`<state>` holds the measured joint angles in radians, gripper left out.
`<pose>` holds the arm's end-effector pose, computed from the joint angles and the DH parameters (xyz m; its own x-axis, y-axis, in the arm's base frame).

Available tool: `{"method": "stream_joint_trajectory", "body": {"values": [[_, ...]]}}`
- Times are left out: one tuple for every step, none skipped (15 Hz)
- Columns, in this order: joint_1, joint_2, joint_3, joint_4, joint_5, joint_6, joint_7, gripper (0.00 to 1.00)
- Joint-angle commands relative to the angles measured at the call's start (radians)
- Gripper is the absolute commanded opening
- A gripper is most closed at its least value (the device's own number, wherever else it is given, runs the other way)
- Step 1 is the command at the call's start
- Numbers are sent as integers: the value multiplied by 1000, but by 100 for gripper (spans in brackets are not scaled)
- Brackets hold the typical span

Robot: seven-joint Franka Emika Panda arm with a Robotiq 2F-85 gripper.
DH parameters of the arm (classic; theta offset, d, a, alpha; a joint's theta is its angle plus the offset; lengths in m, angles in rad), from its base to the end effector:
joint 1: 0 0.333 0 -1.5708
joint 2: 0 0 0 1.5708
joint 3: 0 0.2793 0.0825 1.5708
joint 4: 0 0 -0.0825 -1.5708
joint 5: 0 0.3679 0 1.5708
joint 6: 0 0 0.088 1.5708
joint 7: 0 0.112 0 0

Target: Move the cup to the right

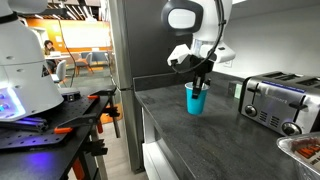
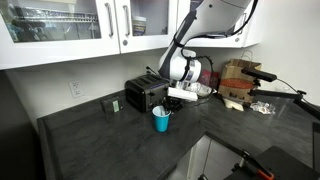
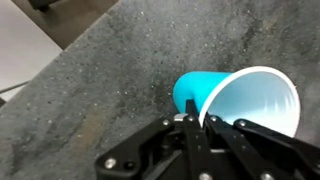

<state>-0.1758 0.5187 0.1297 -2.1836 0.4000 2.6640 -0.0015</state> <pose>0.5229 -0.0299 0.1223 0.9133 -0.3979 -0.0864 -0.4070 -0.8851 -0.2257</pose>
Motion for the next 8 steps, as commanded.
{"method": "stream_joint_trajectory", "body": {"values": [[-15, -56, -8, -81, 17, 16, -63, 1], [-26, -63, -6, -94, 26, 15, -76, 1], [-33, -64, -12, -104, 30, 15, -83, 1], [-49, -68, -7, -112, 46, 12, -101, 1], [-59, -72, -8, -121, 53, 13, -112, 1], [-66, -76, -12, -132, 55, 22, -132, 1], [-69, -76, -22, -139, 42, 28, -147, 1], [-73, -73, -29, -145, 33, 40, -164, 1]]}}
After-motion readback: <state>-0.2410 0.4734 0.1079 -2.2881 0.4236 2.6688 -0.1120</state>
